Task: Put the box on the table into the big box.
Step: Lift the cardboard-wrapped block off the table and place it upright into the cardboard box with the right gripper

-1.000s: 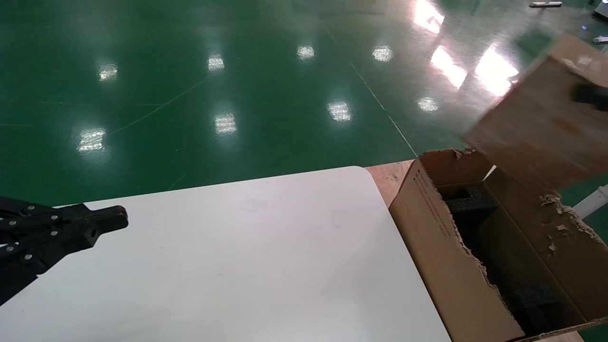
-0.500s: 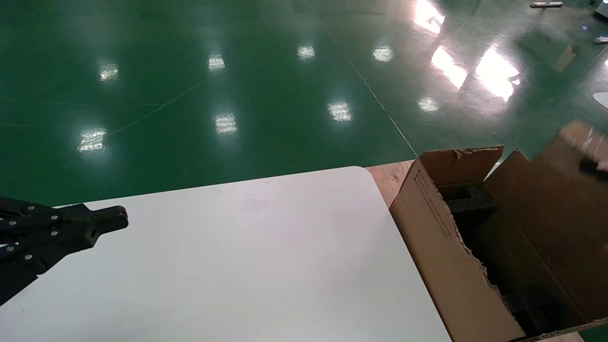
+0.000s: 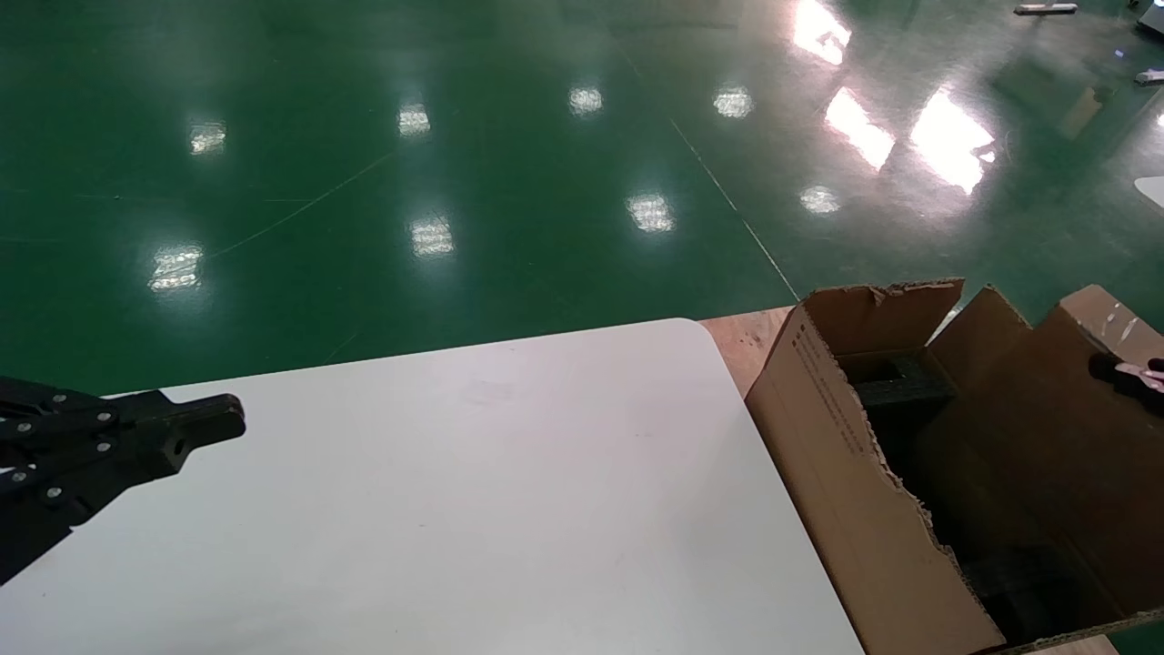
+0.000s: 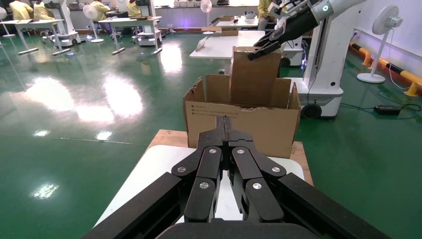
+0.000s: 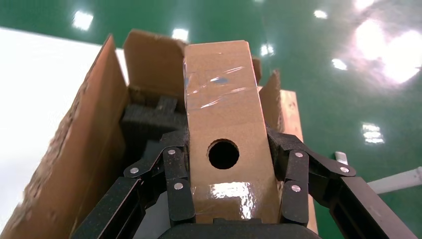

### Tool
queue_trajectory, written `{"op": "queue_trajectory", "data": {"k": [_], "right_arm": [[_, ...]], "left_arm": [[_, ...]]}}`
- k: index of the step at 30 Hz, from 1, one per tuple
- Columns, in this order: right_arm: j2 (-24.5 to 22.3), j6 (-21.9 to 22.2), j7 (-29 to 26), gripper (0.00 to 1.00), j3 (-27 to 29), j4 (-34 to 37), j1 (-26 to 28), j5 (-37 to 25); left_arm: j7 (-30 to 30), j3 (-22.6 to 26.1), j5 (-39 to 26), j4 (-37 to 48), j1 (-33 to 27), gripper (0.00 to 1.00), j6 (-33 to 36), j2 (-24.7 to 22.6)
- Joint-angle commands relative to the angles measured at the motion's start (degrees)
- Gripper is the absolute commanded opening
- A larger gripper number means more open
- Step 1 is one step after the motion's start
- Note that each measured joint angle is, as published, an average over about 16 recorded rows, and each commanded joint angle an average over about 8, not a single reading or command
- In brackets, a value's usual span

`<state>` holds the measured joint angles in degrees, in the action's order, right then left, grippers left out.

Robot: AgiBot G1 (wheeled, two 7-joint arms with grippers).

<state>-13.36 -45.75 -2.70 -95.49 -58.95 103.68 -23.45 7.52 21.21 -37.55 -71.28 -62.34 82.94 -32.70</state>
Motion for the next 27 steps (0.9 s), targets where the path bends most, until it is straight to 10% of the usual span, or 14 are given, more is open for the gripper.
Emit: {"op": "queue_trajectory", "data": {"k": [1, 8, 27], "right_arm": [[-0.64, 3.71, 1.45, 0.00, -3.51, -2.04, 1.00, 3.25], [-1.29, 10.33, 6.76, 0.00, -12.22, -5.59, 5.33, 10.62], [1.61, 14.15, 15.07, 0.00, -27.83, -2.83, 13.07, 23.65]], "left_arm": [[0.00, 0.00, 0.00, 0.00, 0.00, 0.23, 0.00, 0.00], [0.00, 0.00, 0.00, 0.00, 0.00, 1.00, 0.00, 0.00], [0.00, 0.00, 0.00, 0.00, 0.00, 1.00, 0.00, 0.00]]}}
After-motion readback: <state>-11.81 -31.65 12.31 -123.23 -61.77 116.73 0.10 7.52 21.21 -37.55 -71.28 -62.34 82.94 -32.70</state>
